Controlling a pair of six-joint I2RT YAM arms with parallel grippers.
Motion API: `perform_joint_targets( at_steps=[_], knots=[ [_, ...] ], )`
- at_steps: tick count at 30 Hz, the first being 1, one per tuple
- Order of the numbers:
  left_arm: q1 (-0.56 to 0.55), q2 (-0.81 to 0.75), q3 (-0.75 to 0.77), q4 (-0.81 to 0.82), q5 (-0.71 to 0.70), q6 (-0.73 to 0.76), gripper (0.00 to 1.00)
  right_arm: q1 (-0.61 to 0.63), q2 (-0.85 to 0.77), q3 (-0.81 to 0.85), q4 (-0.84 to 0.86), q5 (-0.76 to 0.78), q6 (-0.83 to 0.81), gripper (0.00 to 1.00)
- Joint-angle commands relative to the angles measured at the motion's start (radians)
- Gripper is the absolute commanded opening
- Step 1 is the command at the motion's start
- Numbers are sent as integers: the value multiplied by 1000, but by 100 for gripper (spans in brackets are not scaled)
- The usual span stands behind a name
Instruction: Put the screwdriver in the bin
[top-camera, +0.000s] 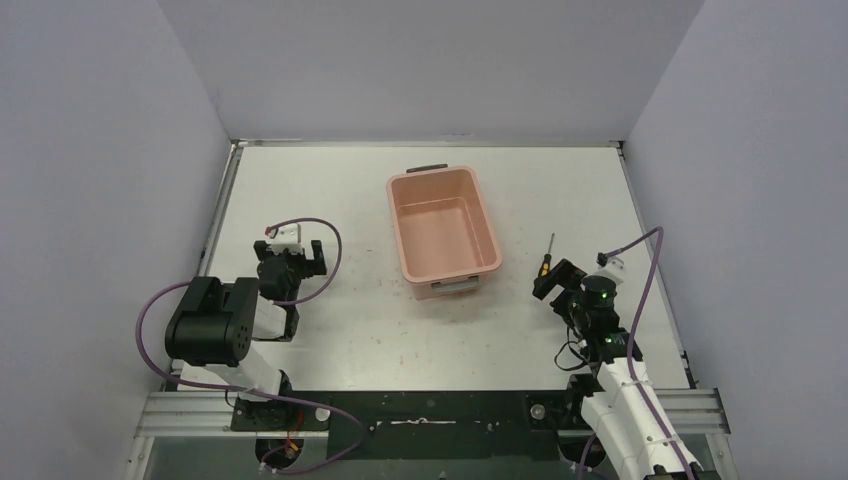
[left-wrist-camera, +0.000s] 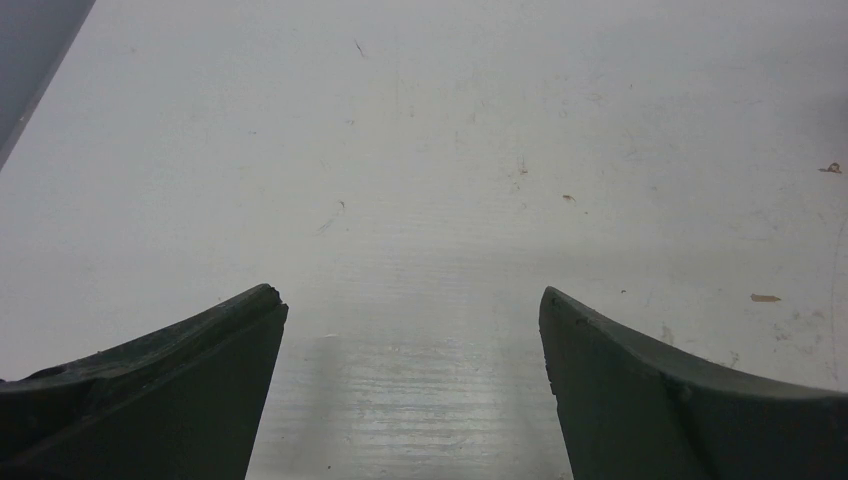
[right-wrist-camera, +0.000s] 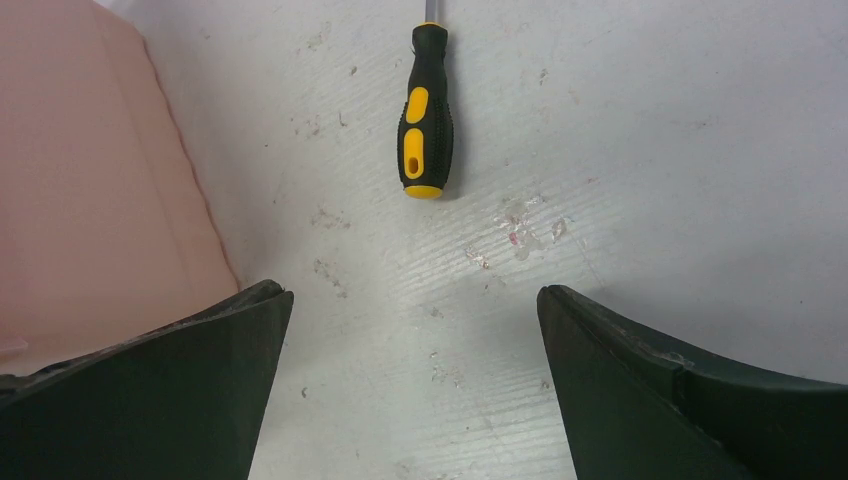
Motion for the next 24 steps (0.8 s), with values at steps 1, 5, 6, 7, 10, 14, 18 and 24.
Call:
perform_joint_targets(
  at_steps=[1,5,6,7,10,14,18,24],
  knots=[
    [1,-5,15,38,-5,-2,97,-4,-19,25,21,5,1,100],
    [1,-5,15,37,-5,-1,97,-4,-1,117,-24,4,-37,100],
    [1,-5,15,37,-5,-2,97,-3,14,148,-39,13,-50,100],
    [1,-5,15,37,-5,-2,97,-4,35,199,-57,24,-62,100],
    [1,-4,15,37,-5,-2,97,-4,143,329,-124,87,-98,100],
    [1,-4,15,38,-5,-1,97,-7,391,498,-203,133,-164,100],
    [1,-5,15,37,-5,-2,97,-17,651,643,-270,114,-214,100],
    [1,-4,15,39,-4,-1,97,-18,927,709,-258,62,-232,92]
  ],
)
